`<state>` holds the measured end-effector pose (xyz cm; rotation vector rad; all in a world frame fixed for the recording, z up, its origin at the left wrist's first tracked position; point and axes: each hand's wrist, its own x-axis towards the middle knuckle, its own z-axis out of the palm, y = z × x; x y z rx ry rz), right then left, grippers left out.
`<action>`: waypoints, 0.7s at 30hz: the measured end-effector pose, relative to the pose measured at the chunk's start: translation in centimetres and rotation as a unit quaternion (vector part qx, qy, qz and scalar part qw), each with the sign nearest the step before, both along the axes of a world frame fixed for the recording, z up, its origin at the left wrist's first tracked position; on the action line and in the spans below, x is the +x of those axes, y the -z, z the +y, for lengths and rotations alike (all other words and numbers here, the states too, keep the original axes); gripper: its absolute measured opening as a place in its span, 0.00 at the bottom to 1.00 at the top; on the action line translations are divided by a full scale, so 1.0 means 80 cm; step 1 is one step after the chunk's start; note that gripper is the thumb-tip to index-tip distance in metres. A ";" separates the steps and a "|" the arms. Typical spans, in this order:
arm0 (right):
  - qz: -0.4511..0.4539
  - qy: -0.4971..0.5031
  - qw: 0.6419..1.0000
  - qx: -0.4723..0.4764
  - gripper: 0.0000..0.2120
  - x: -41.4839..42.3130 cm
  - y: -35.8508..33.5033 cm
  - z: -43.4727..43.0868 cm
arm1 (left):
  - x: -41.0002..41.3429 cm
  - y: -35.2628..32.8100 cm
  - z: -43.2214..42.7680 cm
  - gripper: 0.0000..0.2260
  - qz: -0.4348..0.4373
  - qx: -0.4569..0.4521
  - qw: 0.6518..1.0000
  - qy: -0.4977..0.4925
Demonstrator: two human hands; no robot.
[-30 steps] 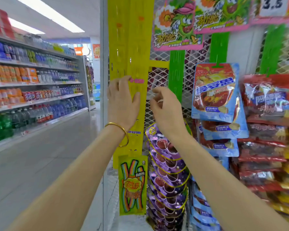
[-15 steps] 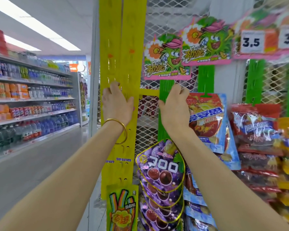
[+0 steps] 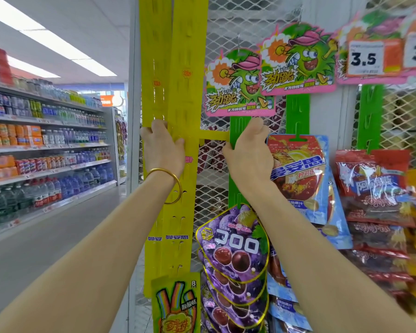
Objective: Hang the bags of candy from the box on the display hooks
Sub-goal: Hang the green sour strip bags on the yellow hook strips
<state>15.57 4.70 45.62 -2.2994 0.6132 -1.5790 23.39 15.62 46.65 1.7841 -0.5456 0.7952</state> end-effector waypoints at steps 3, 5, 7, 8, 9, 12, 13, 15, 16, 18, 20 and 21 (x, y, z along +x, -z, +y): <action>-0.002 0.006 1.000 -0.004 0.23 0.002 0.003 -0.003 | 0.001 0.001 0.000 0.21 -0.010 0.004 1.000 -0.006; -0.006 0.006 1.000 -0.006 0.22 0.002 0.003 -0.004 | 0.000 0.002 0.000 0.20 -0.019 0.004 1.000 -0.010; -0.010 0.003 1.000 -0.008 0.22 0.003 0.004 -0.004 | 0.002 0.004 0.000 0.20 -0.031 -0.001 1.000 -0.001; -0.009 0.002 1.000 -0.008 0.22 0.003 0.004 -0.005 | 0.003 0.005 0.000 0.19 -0.034 -0.008 0.999 0.014; -0.008 0.001 1.000 -0.007 0.22 0.004 0.004 -0.005 | 0.005 0.006 0.002 0.19 -0.035 -0.016 0.999 0.033; -0.008 0.002 1.000 -0.008 0.22 0.005 0.004 -0.006 | 0.011 0.007 0.010 0.19 -0.027 -0.027 0.996 0.083; -0.009 0.004 1.000 -0.010 0.22 0.005 0.004 -0.006 | 0.011 0.007 0.013 0.19 -0.019 -0.030 0.994 0.102; -0.010 0.004 1.000 -0.012 0.22 0.007 0.004 -0.006 | 0.009 0.006 0.017 0.18 -0.002 -0.048 0.989 0.141; -0.011 0.005 1.000 -0.013 0.22 0.007 0.004 -0.006 | 0.008 0.005 0.017 0.18 0.002 -0.052 0.987 0.152; -0.011 0.010 1.000 -0.017 0.22 0.007 0.005 -0.007 | 0.005 0.005 0.015 0.18 0.002 -0.047 0.985 0.164; -0.012 0.013 1.000 -0.021 0.21 0.007 0.006 -0.007 | 0.004 0.005 0.009 0.17 0.006 -0.053 0.983 0.178; -0.013 0.014 1.000 -0.023 0.21 0.007 0.006 -0.007 | 0.005 0.005 0.005 0.17 0.010 -0.056 0.981 0.183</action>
